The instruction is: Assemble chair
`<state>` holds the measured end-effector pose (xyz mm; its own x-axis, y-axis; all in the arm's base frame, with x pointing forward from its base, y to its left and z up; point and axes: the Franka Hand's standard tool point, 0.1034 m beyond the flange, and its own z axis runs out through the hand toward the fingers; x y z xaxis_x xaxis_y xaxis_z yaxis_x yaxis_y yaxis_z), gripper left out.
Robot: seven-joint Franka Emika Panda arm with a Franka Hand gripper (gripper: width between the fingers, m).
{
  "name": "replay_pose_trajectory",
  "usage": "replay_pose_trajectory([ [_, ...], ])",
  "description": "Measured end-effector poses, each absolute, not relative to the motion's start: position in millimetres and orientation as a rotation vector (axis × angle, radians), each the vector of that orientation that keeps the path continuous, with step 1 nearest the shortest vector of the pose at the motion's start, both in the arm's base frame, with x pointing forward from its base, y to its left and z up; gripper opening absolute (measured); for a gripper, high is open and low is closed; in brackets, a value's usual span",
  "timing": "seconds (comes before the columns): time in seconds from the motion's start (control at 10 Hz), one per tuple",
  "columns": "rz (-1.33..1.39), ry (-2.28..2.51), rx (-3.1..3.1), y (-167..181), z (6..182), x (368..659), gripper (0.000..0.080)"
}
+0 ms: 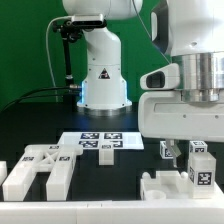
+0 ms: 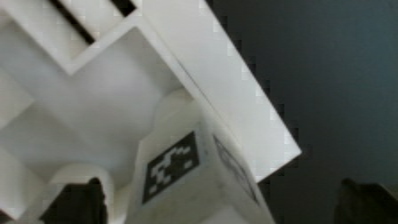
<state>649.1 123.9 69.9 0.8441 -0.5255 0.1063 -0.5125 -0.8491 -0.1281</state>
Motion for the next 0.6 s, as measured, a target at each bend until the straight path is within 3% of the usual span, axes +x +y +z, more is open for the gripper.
replay_pose_trajectory([
  [0.3, -0.268, 0.258, -3.095, 125.5, 69.7, 651.5, 0.0649],
  [0.4, -0.299, 0.101, -3.111, 122.3, 68.1, 654.8, 0.0514],
  [0.5, -0.294, 0.180, -3.099, 122.3, 67.7, 654.4, 0.0514],
  [0.6, -0.292, 0.218, -3.093, 122.4, 67.6, 654.3, 0.0375],
])
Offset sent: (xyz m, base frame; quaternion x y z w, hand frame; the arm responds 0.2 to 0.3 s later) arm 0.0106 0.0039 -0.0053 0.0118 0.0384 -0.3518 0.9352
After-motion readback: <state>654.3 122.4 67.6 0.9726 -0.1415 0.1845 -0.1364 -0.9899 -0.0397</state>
